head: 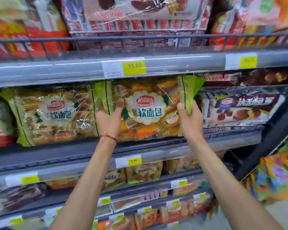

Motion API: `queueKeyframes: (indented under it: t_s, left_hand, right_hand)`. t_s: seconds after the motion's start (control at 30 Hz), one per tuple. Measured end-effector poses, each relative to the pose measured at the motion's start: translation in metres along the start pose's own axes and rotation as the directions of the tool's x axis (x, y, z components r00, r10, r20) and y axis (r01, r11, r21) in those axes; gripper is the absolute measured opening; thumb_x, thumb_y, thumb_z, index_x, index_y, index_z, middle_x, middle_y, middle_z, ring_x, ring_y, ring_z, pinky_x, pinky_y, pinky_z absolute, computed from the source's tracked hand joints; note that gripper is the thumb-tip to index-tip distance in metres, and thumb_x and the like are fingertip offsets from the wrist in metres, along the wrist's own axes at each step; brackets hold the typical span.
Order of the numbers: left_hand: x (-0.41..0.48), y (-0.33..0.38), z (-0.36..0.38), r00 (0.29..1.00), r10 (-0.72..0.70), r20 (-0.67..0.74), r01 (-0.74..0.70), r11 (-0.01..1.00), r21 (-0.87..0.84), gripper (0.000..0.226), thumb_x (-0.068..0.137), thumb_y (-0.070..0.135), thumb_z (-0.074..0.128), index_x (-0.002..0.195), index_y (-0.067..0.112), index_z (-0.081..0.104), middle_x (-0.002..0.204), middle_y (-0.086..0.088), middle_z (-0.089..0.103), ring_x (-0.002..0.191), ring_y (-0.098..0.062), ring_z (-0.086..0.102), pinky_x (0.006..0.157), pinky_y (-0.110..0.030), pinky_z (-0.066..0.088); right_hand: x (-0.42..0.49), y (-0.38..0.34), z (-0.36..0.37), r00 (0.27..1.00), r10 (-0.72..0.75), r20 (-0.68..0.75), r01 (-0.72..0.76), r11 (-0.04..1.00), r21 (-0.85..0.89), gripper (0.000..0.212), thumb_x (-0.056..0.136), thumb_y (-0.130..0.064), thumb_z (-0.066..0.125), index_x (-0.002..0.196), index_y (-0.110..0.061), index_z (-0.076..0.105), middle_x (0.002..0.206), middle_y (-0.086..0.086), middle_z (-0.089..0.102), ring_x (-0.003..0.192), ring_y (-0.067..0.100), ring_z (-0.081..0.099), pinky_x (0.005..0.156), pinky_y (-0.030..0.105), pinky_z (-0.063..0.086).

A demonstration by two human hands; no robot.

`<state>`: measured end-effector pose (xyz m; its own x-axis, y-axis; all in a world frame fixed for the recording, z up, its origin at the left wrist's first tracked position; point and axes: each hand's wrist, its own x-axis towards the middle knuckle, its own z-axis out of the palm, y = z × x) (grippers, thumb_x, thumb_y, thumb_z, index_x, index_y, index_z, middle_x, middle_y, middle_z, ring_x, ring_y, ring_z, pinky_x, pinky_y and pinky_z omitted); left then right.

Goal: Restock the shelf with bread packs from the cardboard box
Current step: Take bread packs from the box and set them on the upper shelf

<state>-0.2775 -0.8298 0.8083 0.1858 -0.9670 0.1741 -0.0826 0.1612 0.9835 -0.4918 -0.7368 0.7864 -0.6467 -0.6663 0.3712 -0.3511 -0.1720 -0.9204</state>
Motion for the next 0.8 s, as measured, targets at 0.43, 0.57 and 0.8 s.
queueKeyframes:
  t_s: [0.43,0.57,0.8]
  left_hand:
    - [0.047,-0.039,0.048,0.995,-0.067,0.072,0.07,0.997,-0.041,0.095,0.081,0.049,0.069,0.153,0.005,0.025,0.156,-0.008,0.03,0.145,-0.019,0.028,0.115,-0.027,0.021]
    - [0.054,-0.045,0.054,0.995,-0.076,0.057,0.073,0.996,0.043,0.092,0.085,0.047,0.066,0.154,0.008,0.019,0.159,-0.006,0.022,0.146,-0.02,0.022,0.115,-0.029,0.021]
    - [0.042,-0.043,0.051,0.994,-0.107,-0.01,0.107,0.994,0.035,0.096,0.078,0.058,0.069,0.15,0.007,0.031,0.153,-0.006,0.037,0.142,-0.02,0.034,0.112,-0.027,0.026]
  right_hand:
    - [0.06,0.043,0.037,0.991,0.132,0.024,-0.131,0.991,-0.028,0.051,0.106,-0.022,0.057,0.151,-0.006,0.041,0.122,-0.017,0.051,0.114,-0.006,0.048,0.085,-0.007,0.032]
    - [0.065,0.049,0.037,0.976,0.179,0.126,-0.173,0.983,-0.057,0.068,0.107,-0.034,0.053,0.162,-0.013,0.02,0.145,-0.01,0.038,0.131,-0.001,0.038,0.107,0.004,0.025]
    - [0.061,0.047,0.031,0.977,0.2,0.071,-0.192,0.976,-0.105,0.05,0.107,-0.03,0.053,0.148,-0.006,0.041,0.121,-0.005,0.049,0.124,0.013,0.046,0.084,0.004,0.033]
